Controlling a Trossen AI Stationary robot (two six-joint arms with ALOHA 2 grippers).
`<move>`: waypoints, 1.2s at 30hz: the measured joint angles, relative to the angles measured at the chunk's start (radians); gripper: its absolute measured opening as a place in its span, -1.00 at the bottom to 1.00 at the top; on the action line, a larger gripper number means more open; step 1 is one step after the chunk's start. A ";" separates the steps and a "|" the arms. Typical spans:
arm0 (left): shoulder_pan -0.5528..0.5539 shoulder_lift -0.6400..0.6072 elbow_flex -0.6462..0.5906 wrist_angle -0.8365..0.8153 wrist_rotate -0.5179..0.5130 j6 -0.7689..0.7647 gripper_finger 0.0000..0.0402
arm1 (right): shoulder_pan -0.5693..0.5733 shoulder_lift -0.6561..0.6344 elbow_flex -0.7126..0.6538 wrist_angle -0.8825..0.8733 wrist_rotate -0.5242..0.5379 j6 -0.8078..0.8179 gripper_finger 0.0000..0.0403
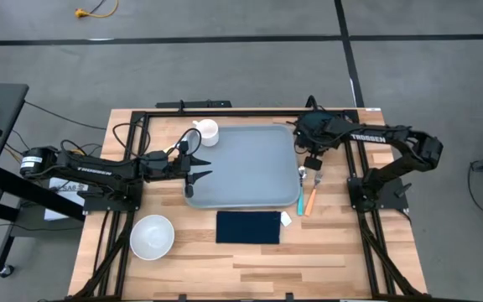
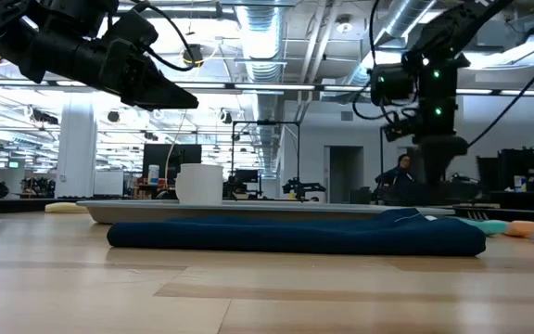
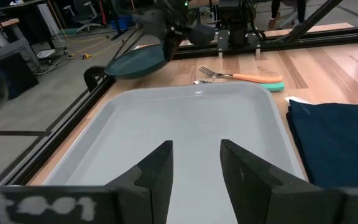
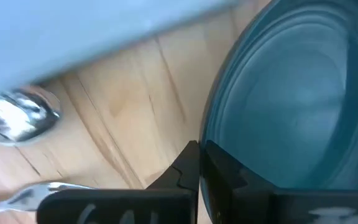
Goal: Set up tray
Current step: Put the black plate on the gray tray to the bottom of the white mug
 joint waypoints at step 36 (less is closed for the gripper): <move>0.000 0.000 0.000 0.024 0.000 0.000 -0.38 | 0.388 0.008 0.181 0.249 -0.073 0.027 -1.00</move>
